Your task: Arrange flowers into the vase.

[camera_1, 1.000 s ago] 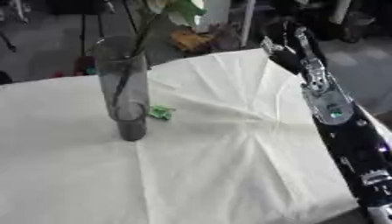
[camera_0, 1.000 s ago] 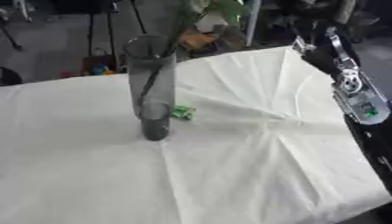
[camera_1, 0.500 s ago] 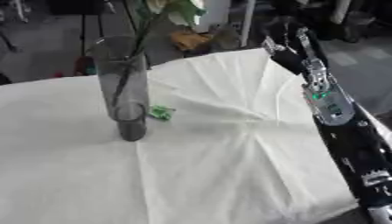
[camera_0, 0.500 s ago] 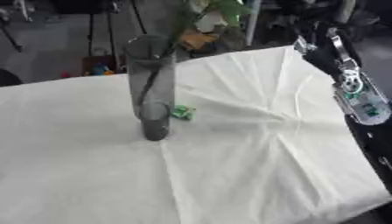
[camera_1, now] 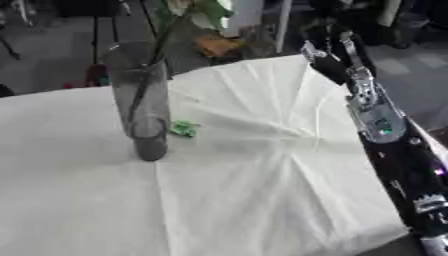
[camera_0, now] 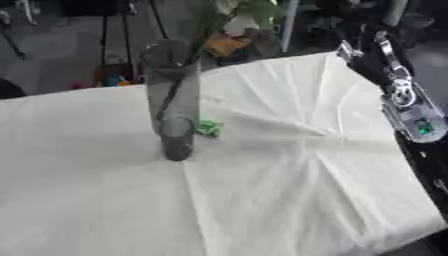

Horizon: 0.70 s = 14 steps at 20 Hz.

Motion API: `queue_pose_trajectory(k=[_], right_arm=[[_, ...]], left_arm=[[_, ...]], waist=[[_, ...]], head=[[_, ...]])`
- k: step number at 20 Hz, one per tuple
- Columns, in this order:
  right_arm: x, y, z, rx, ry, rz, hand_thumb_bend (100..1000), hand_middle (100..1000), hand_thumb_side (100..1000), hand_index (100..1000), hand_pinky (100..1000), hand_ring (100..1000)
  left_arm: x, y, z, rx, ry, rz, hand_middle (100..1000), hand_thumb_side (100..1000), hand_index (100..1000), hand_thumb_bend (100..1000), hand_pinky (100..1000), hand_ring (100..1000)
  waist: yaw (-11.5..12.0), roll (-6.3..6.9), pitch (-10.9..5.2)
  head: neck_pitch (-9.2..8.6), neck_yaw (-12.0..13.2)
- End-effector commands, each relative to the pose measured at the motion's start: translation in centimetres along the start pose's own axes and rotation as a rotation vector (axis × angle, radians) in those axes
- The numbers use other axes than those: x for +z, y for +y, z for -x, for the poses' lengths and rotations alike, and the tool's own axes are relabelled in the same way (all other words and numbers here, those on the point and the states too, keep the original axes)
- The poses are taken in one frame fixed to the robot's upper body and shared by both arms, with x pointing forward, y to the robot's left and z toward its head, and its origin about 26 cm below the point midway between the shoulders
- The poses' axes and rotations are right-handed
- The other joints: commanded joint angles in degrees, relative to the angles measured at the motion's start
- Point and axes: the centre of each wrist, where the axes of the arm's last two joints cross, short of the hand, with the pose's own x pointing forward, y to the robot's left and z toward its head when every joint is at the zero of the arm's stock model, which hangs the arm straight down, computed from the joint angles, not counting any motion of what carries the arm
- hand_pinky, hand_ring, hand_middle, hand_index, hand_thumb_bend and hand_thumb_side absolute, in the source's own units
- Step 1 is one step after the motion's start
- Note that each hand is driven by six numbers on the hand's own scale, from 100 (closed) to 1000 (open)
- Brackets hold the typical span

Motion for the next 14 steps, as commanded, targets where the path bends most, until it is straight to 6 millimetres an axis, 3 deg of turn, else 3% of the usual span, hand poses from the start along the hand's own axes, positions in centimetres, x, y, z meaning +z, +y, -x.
queue_pose_trajectory(k=[1, 14], right_arm=[[-0.74, -1.16, -0.99, 0.014, -0.038, 0.021, 483, 573, 611, 712, 634, 512], [-0.73, -1.07, -0.94, 0.011, -0.036, 0.023, 485, 573, 610, 712, 634, 512]], left_arm=[[-0.62, 0.84, -0.86, -0.025, -0.034, -0.003, 894, 1000, 897, 800, 792, 1000], [-0.6, 0.86, -0.85, -0.026, -0.033, -0.005, 892, 1000, 896, 802, 792, 1000]], waist=[[-0.1, 0.03, -0.82], [-0.2, 0.09, -0.89]], head=[[-0.35, 0.1], [-0.28, 0.1]])
